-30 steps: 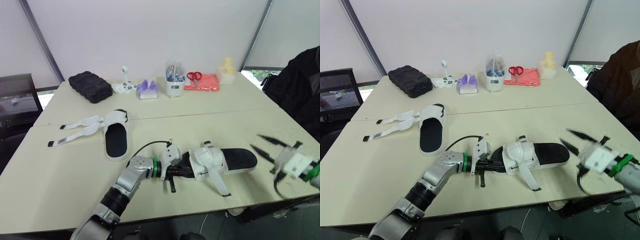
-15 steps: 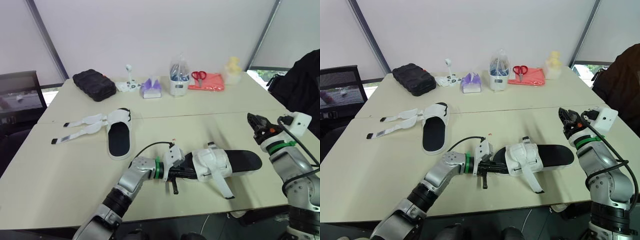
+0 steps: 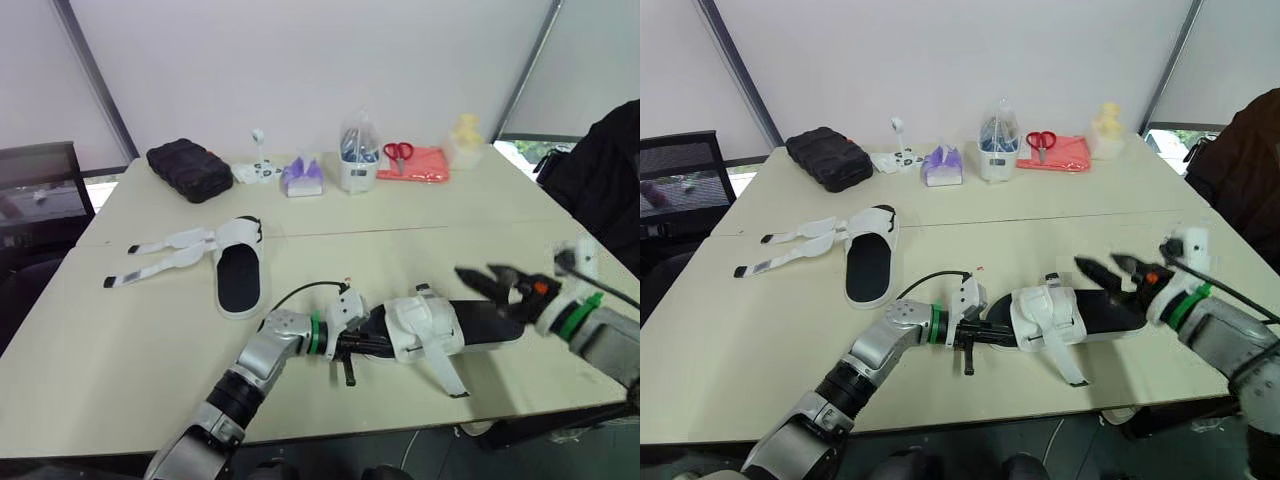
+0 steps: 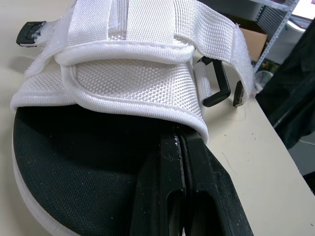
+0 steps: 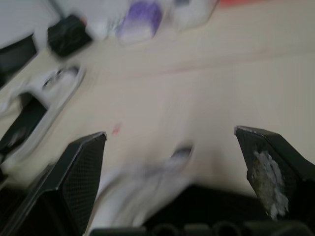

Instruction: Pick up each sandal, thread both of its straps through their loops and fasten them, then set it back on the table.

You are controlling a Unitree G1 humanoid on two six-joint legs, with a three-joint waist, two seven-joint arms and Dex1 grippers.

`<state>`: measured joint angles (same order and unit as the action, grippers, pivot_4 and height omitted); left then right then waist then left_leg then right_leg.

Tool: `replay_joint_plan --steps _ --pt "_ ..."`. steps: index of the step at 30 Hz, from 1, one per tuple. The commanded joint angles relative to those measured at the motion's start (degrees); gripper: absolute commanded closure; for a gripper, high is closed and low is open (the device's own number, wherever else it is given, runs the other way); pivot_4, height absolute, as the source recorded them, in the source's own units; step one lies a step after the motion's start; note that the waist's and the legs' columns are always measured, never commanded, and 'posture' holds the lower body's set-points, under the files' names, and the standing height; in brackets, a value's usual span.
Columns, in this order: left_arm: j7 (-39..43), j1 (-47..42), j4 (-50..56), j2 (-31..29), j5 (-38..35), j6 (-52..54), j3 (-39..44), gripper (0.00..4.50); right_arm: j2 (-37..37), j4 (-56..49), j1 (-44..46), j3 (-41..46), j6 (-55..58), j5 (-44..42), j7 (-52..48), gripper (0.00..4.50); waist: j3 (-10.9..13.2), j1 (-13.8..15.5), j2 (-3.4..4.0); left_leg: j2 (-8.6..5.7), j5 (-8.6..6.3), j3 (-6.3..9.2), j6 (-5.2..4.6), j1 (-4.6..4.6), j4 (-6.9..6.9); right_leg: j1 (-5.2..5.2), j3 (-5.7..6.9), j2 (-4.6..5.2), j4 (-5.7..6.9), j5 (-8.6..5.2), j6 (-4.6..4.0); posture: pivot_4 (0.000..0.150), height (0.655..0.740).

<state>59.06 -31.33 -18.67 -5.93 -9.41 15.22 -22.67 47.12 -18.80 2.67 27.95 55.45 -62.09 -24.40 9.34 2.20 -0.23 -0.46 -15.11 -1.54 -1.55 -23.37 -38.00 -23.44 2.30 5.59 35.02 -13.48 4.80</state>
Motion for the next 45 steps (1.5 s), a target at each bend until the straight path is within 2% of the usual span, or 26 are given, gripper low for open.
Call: replay_joint_plan --steps 1,7,15,22,28,36,45 --pt "-1.11 1.47 1.41 0.21 0.45 0.28 -0.28 4.5 1.65 -4.08 -1.63 2.87 1.22 -2.72 -3.13 0.01 -0.01 -0.07 0.02 0.0 0.0 -0.01 0.0 0.01 -0.02 0.0 -0.01 0.0 0.0 0.0 0.0 0.15 0.74" --pt "-1.23 4.31 5.22 -0.62 0.22 1.0 -1.02 4.5 -0.71 -9.58 -6.02 4.29 -0.44 -4.49 -5.16 0.01 0.01 0.06 -0.01 0.01 -0.03 0.0 -0.04 -0.02 -0.01 -0.02 0.0 -0.05 0.0 -0.05 0.08 0.15 0.74" --pt "-0.74 5.73 7.61 -1.98 0.15 1.53 -1.82 4.5 -0.54 -13.93 -13.72 8.44 1.23 -11.76 -6.49 0.01 0.02 0.08 -0.03 0.01 -0.04 0.02 -0.06 -0.02 0.0 -0.02 0.0 -0.03 -0.02 -0.06 0.09 0.15 0.74" --pt "0.62 2.73 6.18 -1.96 -0.33 2.31 -1.66 4.5 1.77 -11.98 -12.85 7.41 1.71 -13.2 -8.46 0.01 0.02 0.03 -0.03 0.01 -0.04 0.01 -0.06 -0.01 -0.02 -0.02 0.01 -0.04 -0.02 -0.06 0.08 0.15 0.74" --pt "1.22 -1.69 0.52 -0.76 0.28 0.86 -0.76 4.5 8.16 -6.52 -11.28 5.89 4.55 -11.23 -14.23 0.01 0.06 0.09 -0.1 -0.03 -0.04 0.0 -0.06 -0.03 -0.03 -0.01 0.08 -0.08 -0.06 -0.06 0.08 0.15 0.74" --pt "0.1 -3.9 -0.1 -1.52 0.11 2.22 0.72 4.5 13.97 -4.24 -16.55 1.85 8.01 -6.28 -24.2 0.01 0.06 0.04 -0.11 -0.02 -0.07 0.01 -0.1 -0.06 -0.05 -0.02 0.07 -0.04 -0.08 -0.06 0.09 0.15 0.74" --pt "-2.46 -0.05 7.31 -0.6 -0.49 6.13 -0.55 4.5 12.69 -2.03 -10.8 -4.14 7.37 -1.99 -25.33 0.01 0.06 0.06 -0.11 -0.01 -0.07 0.01 -0.11 -0.05 -0.04 -0.02 0.05 -0.05 -0.07 -0.07 0.1 0.15 0.74"
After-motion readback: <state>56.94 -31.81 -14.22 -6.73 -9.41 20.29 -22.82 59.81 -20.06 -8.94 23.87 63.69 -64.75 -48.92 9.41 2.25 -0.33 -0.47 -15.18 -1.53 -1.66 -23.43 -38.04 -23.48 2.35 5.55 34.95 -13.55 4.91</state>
